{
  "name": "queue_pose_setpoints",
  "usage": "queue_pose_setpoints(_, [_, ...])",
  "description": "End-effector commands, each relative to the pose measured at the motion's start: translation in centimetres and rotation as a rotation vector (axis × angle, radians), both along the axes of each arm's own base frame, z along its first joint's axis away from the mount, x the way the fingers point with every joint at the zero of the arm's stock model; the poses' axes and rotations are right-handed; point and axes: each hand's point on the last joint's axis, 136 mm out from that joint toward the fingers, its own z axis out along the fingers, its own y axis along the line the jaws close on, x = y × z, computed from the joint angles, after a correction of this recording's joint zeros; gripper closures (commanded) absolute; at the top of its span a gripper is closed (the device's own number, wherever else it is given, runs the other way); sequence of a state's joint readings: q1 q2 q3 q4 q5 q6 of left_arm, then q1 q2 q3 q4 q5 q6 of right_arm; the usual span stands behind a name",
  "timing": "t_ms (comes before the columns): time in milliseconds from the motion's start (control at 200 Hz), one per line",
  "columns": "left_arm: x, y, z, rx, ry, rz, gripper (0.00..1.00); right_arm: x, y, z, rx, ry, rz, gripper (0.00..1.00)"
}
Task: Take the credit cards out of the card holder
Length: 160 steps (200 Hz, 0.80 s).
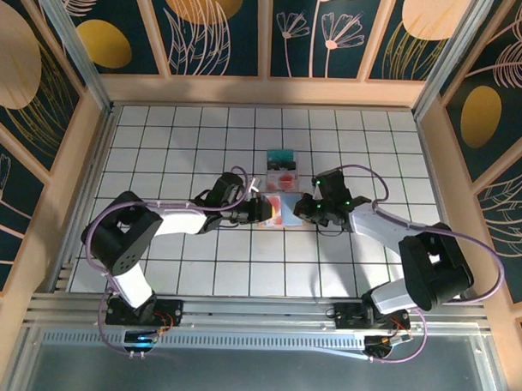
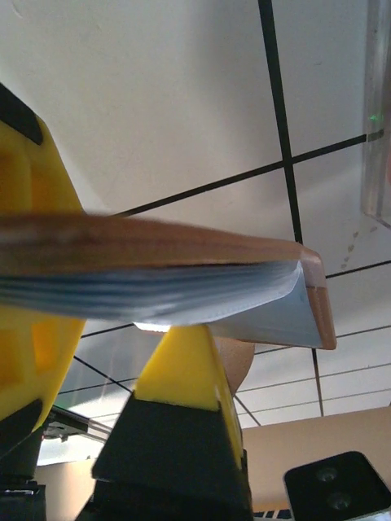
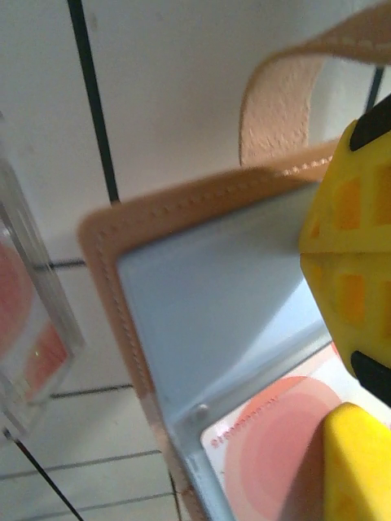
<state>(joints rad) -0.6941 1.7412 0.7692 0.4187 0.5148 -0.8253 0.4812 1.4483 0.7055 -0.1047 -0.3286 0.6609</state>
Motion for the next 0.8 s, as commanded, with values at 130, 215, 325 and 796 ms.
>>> queue_pose_setpoints(130, [1.4, -1.5, 0.0, -0.031, -0.02, -0.004, 1.0, 1.5, -1.3, -2.3, -0.024, 0.007, -0.035, 0.96])
queue_pose_setpoints(215, [1.6, -1.6, -0.8, -0.028, -0.012, 0.001, 1.0, 2.1, -1.7, -2.8, -0.021, 0.011, -0.044, 0.97])
queue_pose_setpoints(325, [1.8, -1.7, -1.5, -0.025, -0.003, 0.008, 1.0, 2.5, -1.9, -3.4, -0.026, 0.02, -0.046, 0.98])
queue_pose_setpoints(796, [4.8, -0.8, -2.6, -0.007, -0.02, 0.058, 1.0, 4.6, -2.0, -4.1, -0.006, 0.015, -0.056, 1.0])
